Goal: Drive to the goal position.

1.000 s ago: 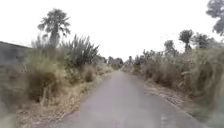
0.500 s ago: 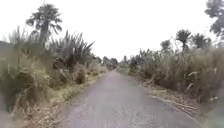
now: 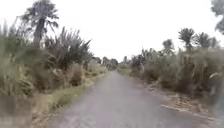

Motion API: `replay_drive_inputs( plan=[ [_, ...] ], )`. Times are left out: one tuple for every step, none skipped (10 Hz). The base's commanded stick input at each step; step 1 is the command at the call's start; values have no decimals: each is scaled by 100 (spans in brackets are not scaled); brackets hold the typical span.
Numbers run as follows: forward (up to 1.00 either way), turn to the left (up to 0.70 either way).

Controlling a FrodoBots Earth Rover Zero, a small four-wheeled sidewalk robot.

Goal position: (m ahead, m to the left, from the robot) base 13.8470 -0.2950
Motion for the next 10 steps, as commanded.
replay_drive_inputs(
  plan=[
    [100, 0],
    [100, 0],
    [100, 0],
    [100, 0],
    [100, 0],
    [100, 0],
    [100, 0],
    [100, 0],
    [100, 0],
    [100, 0]
  ],
)
